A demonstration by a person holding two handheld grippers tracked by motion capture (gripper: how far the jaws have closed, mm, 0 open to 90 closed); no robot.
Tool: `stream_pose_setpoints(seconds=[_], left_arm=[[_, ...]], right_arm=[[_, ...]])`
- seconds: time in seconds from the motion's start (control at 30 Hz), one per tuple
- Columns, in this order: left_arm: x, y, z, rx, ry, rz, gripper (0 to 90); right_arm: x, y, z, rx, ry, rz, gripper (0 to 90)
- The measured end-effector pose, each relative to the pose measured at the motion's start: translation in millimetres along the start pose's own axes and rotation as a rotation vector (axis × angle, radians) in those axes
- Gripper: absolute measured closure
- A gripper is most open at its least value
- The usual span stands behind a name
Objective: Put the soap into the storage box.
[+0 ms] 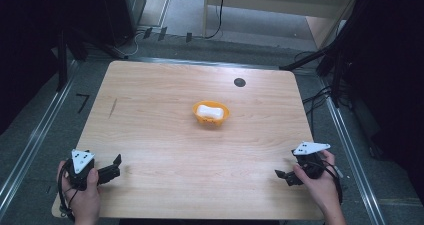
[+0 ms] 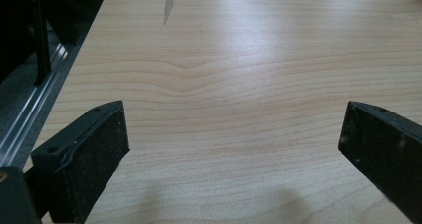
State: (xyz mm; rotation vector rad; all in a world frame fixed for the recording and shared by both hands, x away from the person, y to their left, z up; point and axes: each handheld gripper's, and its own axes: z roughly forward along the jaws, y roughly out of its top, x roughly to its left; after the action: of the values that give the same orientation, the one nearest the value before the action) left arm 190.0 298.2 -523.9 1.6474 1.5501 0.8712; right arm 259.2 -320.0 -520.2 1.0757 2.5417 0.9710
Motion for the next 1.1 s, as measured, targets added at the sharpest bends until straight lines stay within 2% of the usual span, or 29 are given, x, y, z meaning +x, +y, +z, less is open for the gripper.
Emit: stream_pose_setpoints(seconds=[0.37, 0.73, 0.9, 1.1], left_arm=[[-0.4, -0.1, 0.0, -0.002, 0.0, 0.003, 0.0], [-1.5, -0.1, 0.0, -0.001, 0.004, 0.013, 0.0], [-1.5, -0.1, 0.0, -0.001, 0.004, 0.013, 0.0], [-1.7, -0.1, 0.0, 0.0, 0.003, 0.017, 0.0]], right_arm=[[-0.9, -26.5, -14.1, -0.022, -0.028, 0.041, 0.0], [-4.3, -59.5, -31.2, -0.082, -0.064, 0.108, 0.0], [-4.9, -70.1, -35.2, -0.104, -0.065, 0.138, 0.0], [-5.4, -83.1, -41.1, -0.196, -0.053, 0.195, 0.0]])
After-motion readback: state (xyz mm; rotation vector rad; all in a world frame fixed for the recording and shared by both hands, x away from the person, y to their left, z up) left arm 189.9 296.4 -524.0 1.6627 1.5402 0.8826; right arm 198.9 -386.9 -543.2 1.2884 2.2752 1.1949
